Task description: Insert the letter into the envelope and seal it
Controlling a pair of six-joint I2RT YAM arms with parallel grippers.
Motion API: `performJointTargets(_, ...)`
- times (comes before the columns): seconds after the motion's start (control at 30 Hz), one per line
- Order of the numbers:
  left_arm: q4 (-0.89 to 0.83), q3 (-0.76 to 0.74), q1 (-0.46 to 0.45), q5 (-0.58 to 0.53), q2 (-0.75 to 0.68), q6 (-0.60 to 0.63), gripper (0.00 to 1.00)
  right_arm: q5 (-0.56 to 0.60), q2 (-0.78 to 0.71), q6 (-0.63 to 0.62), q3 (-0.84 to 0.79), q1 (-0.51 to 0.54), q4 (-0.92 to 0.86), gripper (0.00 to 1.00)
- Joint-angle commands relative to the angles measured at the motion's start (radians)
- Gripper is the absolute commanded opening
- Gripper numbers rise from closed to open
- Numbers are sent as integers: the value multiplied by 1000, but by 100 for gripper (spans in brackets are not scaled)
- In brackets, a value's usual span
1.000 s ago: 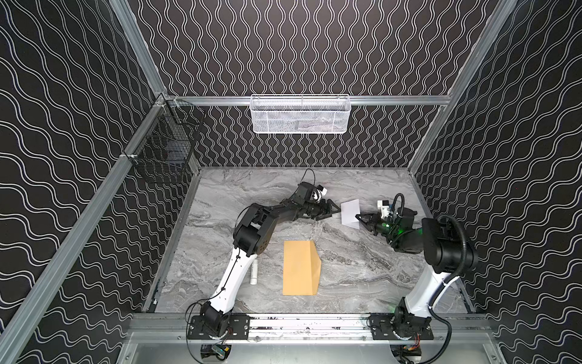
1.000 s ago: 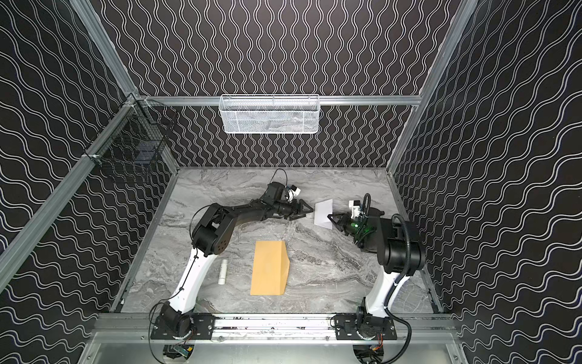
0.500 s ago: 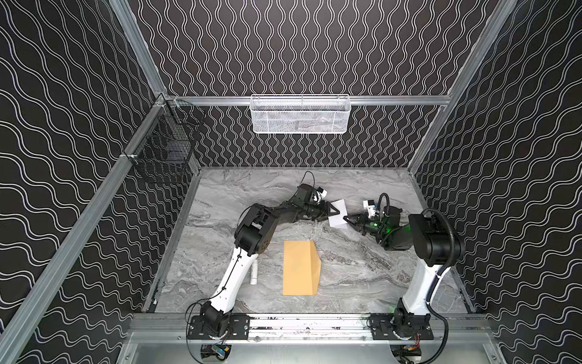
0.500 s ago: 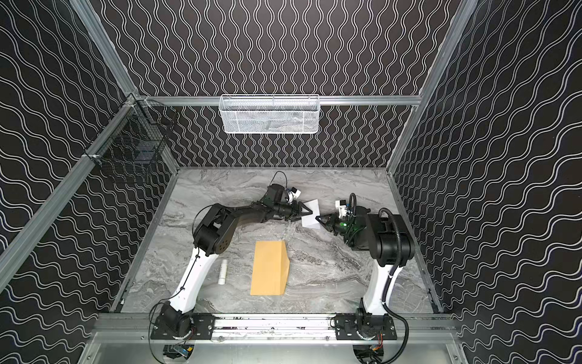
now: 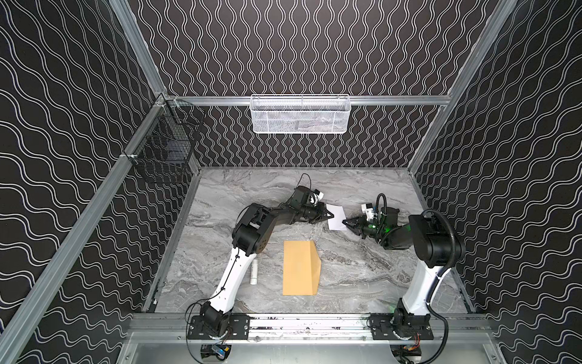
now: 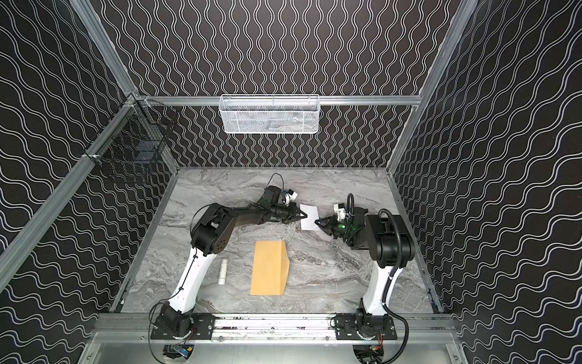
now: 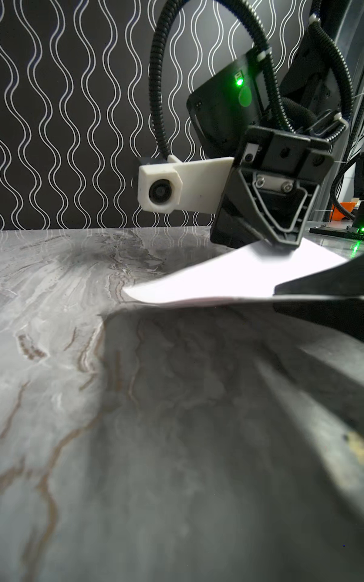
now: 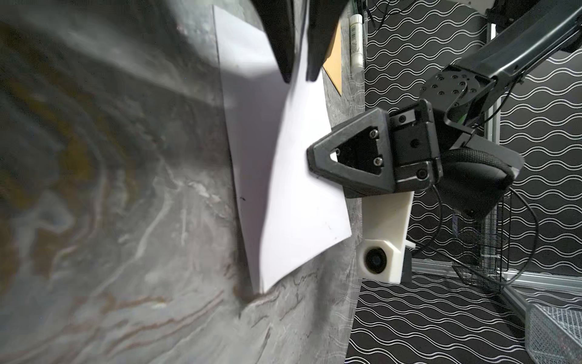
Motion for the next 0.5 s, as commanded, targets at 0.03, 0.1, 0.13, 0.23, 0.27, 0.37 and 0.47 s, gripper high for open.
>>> performJointTargets(0.03,51,-52,2,18,-64,39,0,19,-98,-114,2,-12,-173,32)
performJointTargets(0.1,62,-95,2,35,-108,55,0,36,-166,-170,-4,-21,-266,40)
performJointTargets(0.13,66,-117,2,41,-130,61,0,38,-194,-187,-10,-24,-294,43)
performJointTargets(0.23,85,-184,2,79,-198,69,0,13,-289,-216,-30,-32,-352,48)
performJointTargets(0.27,98,-206,0,92,-223,64,0,2,-322,-221,-37,-32,-364,50)
performJointTargets(0.37,117,-265,-13,115,-293,56,0,-40,-404,-215,-55,-32,-378,52)
performJointTargets(0.47,227,-353,-20,146,-362,-17,0,-72,-484,-219,-79,-32,-398,55)
